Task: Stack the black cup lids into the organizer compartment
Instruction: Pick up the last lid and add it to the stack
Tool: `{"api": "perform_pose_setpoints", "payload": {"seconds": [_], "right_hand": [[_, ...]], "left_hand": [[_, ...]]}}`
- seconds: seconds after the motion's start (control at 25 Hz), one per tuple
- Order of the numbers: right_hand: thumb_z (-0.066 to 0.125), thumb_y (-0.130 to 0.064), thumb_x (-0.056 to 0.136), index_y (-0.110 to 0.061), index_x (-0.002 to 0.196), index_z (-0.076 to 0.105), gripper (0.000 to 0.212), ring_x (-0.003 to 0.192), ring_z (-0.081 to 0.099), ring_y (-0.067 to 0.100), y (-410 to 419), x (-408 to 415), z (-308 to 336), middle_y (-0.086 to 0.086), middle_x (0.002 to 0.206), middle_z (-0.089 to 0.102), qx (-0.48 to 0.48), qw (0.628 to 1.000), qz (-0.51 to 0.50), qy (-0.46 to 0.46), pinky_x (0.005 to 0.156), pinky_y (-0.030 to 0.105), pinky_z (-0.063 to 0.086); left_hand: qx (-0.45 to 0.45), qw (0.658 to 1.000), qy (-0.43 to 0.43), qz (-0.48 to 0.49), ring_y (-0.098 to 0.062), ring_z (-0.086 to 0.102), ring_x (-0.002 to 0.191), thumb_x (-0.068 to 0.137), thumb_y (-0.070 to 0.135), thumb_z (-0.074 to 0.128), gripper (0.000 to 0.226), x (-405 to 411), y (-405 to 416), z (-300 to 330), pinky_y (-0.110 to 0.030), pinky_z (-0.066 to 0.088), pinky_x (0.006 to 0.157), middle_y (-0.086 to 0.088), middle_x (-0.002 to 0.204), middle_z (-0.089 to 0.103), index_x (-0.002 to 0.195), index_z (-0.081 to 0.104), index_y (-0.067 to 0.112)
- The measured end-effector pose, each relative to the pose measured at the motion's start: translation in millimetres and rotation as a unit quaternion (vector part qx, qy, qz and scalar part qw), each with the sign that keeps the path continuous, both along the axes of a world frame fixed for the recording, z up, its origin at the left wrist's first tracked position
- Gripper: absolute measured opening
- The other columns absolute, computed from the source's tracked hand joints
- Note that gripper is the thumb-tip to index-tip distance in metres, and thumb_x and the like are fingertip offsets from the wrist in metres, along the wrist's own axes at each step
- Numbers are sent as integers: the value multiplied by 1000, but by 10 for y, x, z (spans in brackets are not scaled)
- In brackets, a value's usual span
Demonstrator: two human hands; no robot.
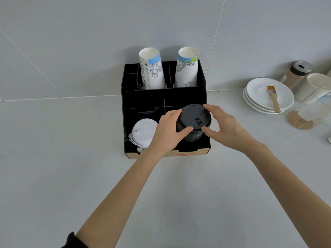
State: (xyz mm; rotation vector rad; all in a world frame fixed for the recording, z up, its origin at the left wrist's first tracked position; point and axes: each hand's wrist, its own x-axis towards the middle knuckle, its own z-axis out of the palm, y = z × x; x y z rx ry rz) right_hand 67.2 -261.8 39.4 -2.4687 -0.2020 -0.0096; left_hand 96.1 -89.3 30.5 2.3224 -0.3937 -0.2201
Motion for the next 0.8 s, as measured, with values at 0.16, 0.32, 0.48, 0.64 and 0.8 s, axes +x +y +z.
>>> {"api": "perform_pose_setpoints", "payload": {"seconds": [0.16,0.32,0.48,0.64,0.8], "right_hand": [[55,-16,85,-11,136,25,59,129,38,22,-1,92,-59,8,144,36,-1,1000,0,11,98,13,22],[54,-16,86,-10,137,24,59,132,34,23,16,139,-114,8,147,32,-13,1000,3,17,102,17,22],[53,-17,86,-7,135,28,56,136,29,24,43,149,-188,9,149,29,-29,999,-4,26,110,30,23],[52,-17,87,-7,136,27,56,137,26,23,75,108,-213,8,150,26,-21,999,-18,27,111,29,22],[51,-16,87,-7,136,26,56,137,25,24,123,57,-229,8,151,22,1,999,-33,29,114,36,26]], "left_hand": [[-6,1000,3,20,-24,31,131,83,29,60,63,64,-38,-56,-34,29,108,-7,143,36,136,29,13],[-8,1000,9,26,-23,32,131,83,28,59,62,102,-52,-113,-33,29,107,-7,143,36,136,29,12],[-18,999,20,32,-24,32,131,83,27,60,62,91,-53,-174,-32,29,108,-8,143,35,136,29,12],[-22,999,22,25,-25,34,130,83,26,60,63,84,-49,-190,-36,31,109,-9,143,35,136,29,12],[-32,999,29,20,-26,38,128,83,25,61,64,76,-37,-175,-40,35,109,-9,143,34,136,28,13]]}}
